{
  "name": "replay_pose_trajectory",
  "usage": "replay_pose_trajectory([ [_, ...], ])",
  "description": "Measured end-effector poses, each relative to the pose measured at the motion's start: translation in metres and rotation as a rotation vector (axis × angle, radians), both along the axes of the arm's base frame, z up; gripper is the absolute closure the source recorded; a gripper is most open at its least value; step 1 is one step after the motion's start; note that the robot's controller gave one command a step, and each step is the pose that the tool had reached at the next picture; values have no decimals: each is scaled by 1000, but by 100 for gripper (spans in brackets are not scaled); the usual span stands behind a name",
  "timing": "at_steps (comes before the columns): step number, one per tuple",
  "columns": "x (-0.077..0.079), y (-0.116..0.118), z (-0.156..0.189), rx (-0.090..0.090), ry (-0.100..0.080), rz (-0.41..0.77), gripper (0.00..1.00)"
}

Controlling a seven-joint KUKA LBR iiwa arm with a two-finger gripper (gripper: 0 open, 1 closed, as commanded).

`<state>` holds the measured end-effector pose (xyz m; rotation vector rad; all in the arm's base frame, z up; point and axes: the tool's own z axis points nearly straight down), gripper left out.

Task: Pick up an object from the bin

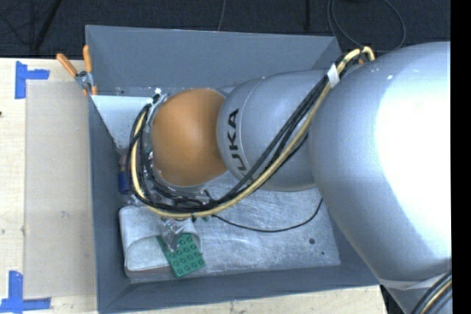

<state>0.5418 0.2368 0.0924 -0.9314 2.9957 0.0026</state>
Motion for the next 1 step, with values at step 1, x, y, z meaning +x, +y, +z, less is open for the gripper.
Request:
replay_pose_trajectory([
  [1, -12, -8, 181, -2, -1, 577, 100],
])
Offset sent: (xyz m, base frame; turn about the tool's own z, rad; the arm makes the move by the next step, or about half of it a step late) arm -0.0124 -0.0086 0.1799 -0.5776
